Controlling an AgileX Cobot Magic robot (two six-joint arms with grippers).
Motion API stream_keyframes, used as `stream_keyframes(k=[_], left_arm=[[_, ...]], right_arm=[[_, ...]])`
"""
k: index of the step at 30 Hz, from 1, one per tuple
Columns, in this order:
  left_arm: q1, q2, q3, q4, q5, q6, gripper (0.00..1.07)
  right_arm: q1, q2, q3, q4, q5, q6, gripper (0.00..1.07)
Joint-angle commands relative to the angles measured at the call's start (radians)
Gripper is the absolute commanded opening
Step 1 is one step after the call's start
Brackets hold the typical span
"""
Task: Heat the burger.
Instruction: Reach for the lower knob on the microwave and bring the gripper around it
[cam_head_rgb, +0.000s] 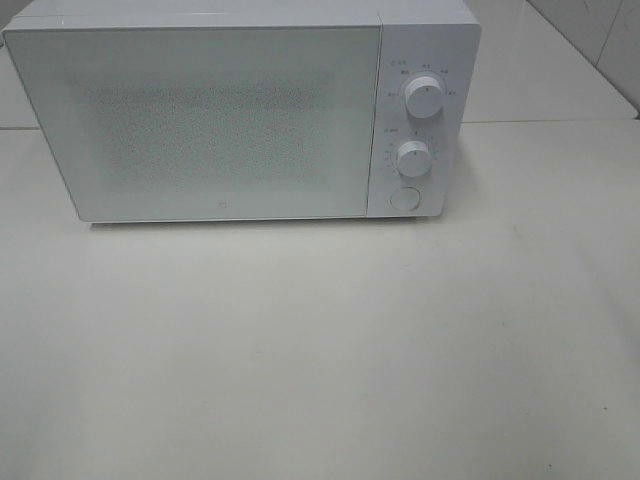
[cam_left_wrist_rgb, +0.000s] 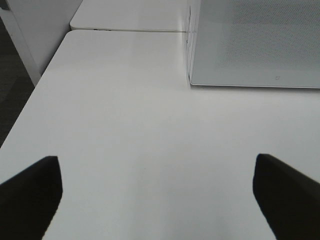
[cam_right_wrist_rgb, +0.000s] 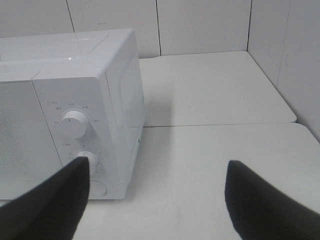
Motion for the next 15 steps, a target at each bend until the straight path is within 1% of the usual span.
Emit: stream_keyframes(k=[1,3,4,6,7,9,12,15], left_arm=[[0.005,-0.027,-0.002,0.0,-0.012,-0.001,0.98],[0.005,-0.027,-0.002,0.0,-0.012,-0.001,0.98],[0.005,-0.027,-0.002,0.0,-0.012,-0.001,0.98],[0.005,-0.027,-0.002,0.0,-0.012,-0.001,0.98],[0.005,-0.027,-0.002,0.0,-0.012,-0.001,0.98],[0.005,-0.027,-0.002,0.0,-0.012,-0.001,0.98],[0.005,-0.027,-0.002,0.0,-0.012,-0.001,0.98],[0.005,-0.027,-0.002,0.0,-0.012,-0.001,0.98]], right_arm=[[-0.005,0.025,0.002,0.003,-0.043,0.007,0.71],[-0.005,0.09,0.002,0.003,-0.105,0.007,0.71],[-0.005,0.09,0.002,0.003,-0.105,0.007,0.71],[-0.005,0.184,0.002,0.005,-0.224,0.009,0.71],[-0.005,0.184,0.002,0.005,-0.224,0.009,0.71],[-0.005,0.254,0.002,0.005,-0.325,0.025,0.71],[-0.005,0.278,0.002,0.005,-0.347,0.027,0.71],[-0.005,0.396,0.002,0.005,-0.463,0.027,0.71]])
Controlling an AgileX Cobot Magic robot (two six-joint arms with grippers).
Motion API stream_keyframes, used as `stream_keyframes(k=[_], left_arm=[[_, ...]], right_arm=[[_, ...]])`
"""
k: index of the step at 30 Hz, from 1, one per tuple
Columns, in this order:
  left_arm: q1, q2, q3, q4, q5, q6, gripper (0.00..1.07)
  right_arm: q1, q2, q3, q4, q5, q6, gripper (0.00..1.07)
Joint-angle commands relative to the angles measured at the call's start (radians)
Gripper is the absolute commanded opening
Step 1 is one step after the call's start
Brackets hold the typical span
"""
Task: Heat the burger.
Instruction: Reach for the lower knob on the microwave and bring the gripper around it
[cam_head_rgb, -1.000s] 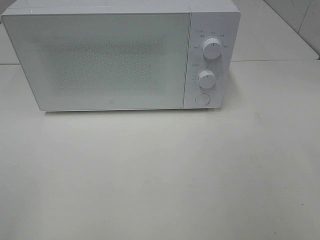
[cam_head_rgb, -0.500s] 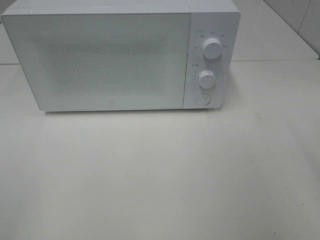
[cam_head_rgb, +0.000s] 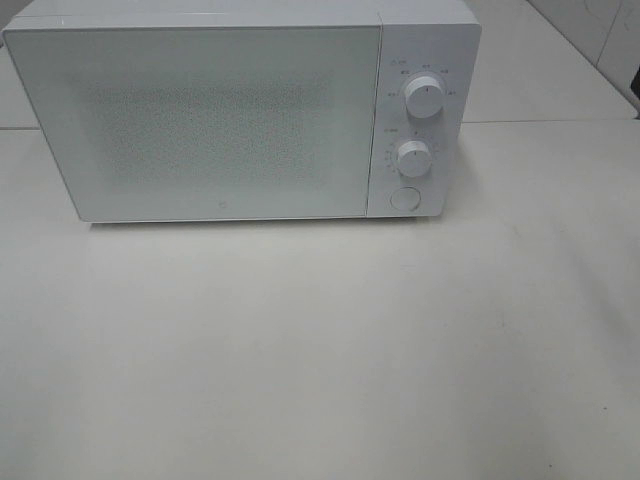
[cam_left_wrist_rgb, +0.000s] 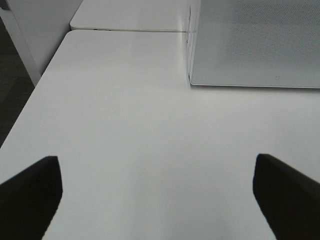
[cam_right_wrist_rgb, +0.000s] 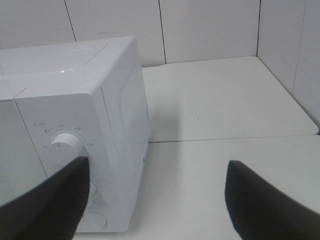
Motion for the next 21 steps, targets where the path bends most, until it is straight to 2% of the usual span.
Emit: stream_keyframes(k=[1,8,10,11,12,14,15,16,17,18,19,20,21], left_arm=[[0.005,-0.027,-0.002,0.0,-0.012,-0.001,0.98],[0.005,-0.027,-0.002,0.0,-0.012,-0.001,0.98],[0.005,-0.027,-0.002,0.0,-0.012,-0.001,0.98],[0.005,-0.027,-0.002,0.0,-0.012,-0.001,0.98],[0.005,-0.027,-0.002,0.0,-0.012,-0.001,0.98],[0.005,-0.027,-0.002,0.0,-0.012,-0.001,0.98],[0.005,-0.027,-0.002,0.0,-0.012,-0.001,0.98],[0.005,-0.027,-0.002,0.0,-0.012,-0.001,0.98],[0.005,-0.027,-0.002,0.0,-0.012,-0.001,0.98],[0.005,-0.027,-0.002,0.0,-0.012,-0.001,0.98],[0.005,-0.027,-0.002,0.0,-0.012,-0.001,0.98],[0.005,-0.027,-0.002,0.0,-0.012,-0.001,0.98],[0.005,-0.027,-0.002,0.0,-0.012,-0.001,0.98]], right_arm=[[-0.005,0.052,0.002,-0.001,-0.073,0.005,0.71],[-0.005,0.231,0.027,0.019,-0.247,-0.048,0.71],[0.026,0.284,0.061,0.102,-0.34,-0.11,0.71],[0.026,0.284,0.061,0.102,-0.34,-0.11,0.71],[0.079,0.32,0.084,0.198,-0.411,-0.18,0.71],[0.106,0.336,0.092,0.238,-0.439,-0.209,0.71],[0.183,0.374,0.107,0.342,-0.509,-0.288,0.71],[0.183,0.374,0.107,0.342,-0.509,-0.288,0.71],[0.225,0.391,0.108,0.385,-0.53,-0.317,0.71],[0.303,0.425,0.109,0.497,-0.578,-0.379,0.71],[0.303,0.425,0.109,0.497,-0.578,-0.379,0.71],[0.381,0.464,0.109,0.59,-0.624,-0.429,0.71],[0.422,0.484,0.109,0.641,-0.649,-0.444,0.71]])
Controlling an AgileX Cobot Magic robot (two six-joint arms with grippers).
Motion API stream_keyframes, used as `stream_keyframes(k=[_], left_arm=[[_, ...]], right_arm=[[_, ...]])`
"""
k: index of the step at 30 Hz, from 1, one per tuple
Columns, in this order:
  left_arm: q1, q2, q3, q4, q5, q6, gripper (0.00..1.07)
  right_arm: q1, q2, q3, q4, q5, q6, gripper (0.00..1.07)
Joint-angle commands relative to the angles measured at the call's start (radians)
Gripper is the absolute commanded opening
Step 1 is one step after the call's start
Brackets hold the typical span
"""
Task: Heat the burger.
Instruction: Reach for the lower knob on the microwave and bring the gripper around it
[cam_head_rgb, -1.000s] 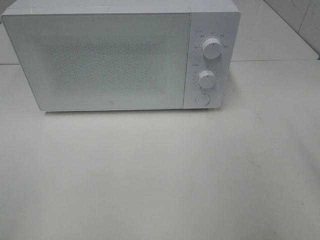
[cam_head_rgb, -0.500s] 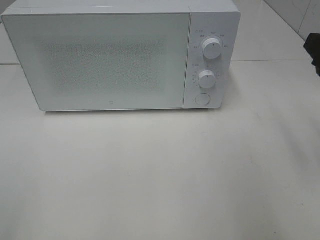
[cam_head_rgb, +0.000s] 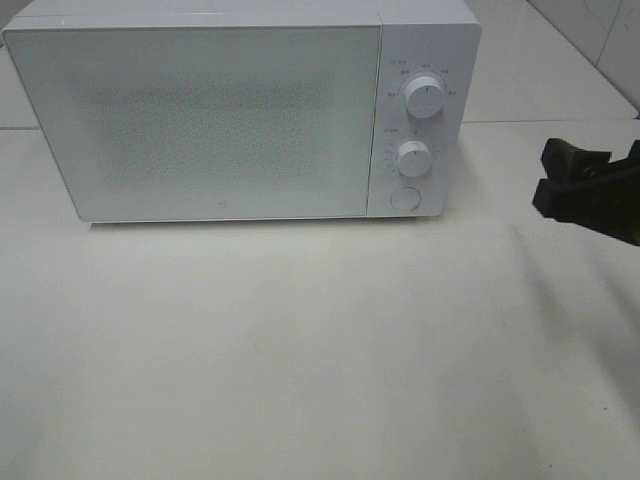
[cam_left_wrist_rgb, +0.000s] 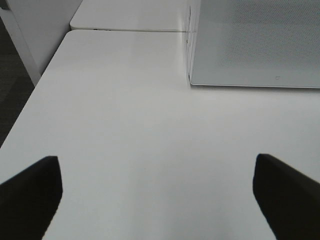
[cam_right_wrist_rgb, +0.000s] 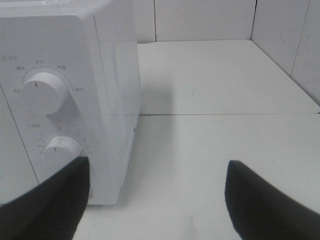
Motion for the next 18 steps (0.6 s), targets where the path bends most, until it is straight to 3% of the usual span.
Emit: stream_keyframes(k=[1,2,3,8,18], left_arm=[[0.005,-0.027,-0.002,0.0,-0.012,-0.001,0.98],[0.005,-0.027,-0.002,0.0,-0.012,-0.001,0.98],[0.005,-0.027,-0.002,0.0,-0.012,-0.001,0.98],[0.005,-0.027,-0.002,0.0,-0.012,-0.001,0.98],[0.005,-0.027,-0.002,0.0,-0.012,-0.001,0.98]], right_arm=[[0.084,0.038,0.002,0.133,-0.079,-0.07,0.71],[0.161,0.073,0.002,0.211,-0.128,-0.081,0.71],[0.161,0.073,0.002,0.211,-0.128,-0.081,0.71],[0.341,0.182,-0.029,0.417,-0.247,-0.088,0.71],[0.425,0.326,-0.158,0.457,-0.249,-0.09,0.71]])
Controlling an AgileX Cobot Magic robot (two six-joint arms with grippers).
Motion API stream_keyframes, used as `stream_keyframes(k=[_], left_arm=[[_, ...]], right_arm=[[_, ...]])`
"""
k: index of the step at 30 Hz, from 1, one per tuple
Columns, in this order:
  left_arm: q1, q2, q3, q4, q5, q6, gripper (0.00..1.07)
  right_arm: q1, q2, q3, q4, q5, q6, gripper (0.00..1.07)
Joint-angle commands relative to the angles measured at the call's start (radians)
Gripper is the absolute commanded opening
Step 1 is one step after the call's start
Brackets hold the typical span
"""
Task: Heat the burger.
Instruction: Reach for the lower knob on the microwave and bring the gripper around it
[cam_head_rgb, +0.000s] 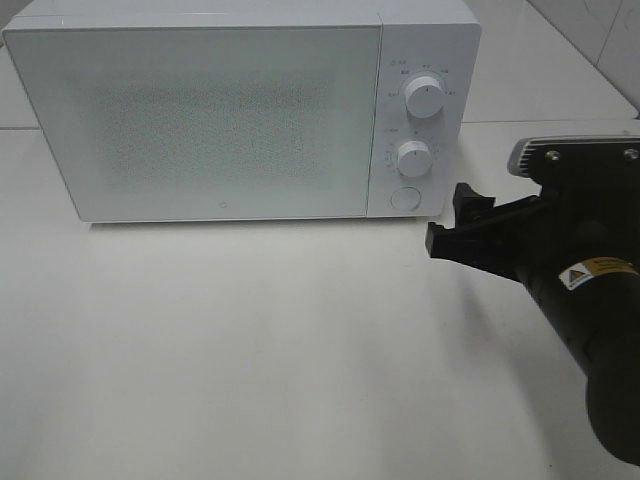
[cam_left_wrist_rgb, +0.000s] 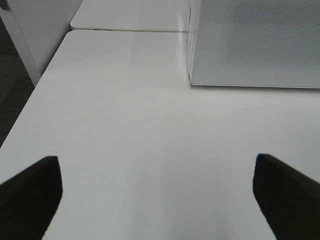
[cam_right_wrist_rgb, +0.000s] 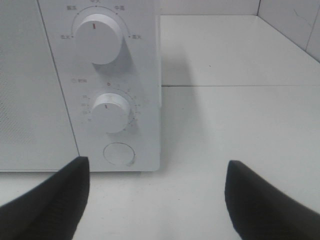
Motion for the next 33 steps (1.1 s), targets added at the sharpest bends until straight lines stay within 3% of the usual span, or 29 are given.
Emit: stream_keyframes(k=[1,19,33], left_arm=[[0.005,-0.027,-0.002,0.0,-0.012,-0.001,0.98],[0.005,-0.018,-0.002,0.006,-0.012,-0.001,0.98],[0.005,-0.018,-0.002,0.006,-0.012,-0.001,0.98]], right_arm=[[0.01,0.053,-0.062,0.003,-0.045,-0.016,0.71],[0.003,0.199,-0.207,-0.005,-0.083,-0.025,0.71],[-0.114,0.286,-0.329,-0.127,-0.045,-0.028,0.71]])
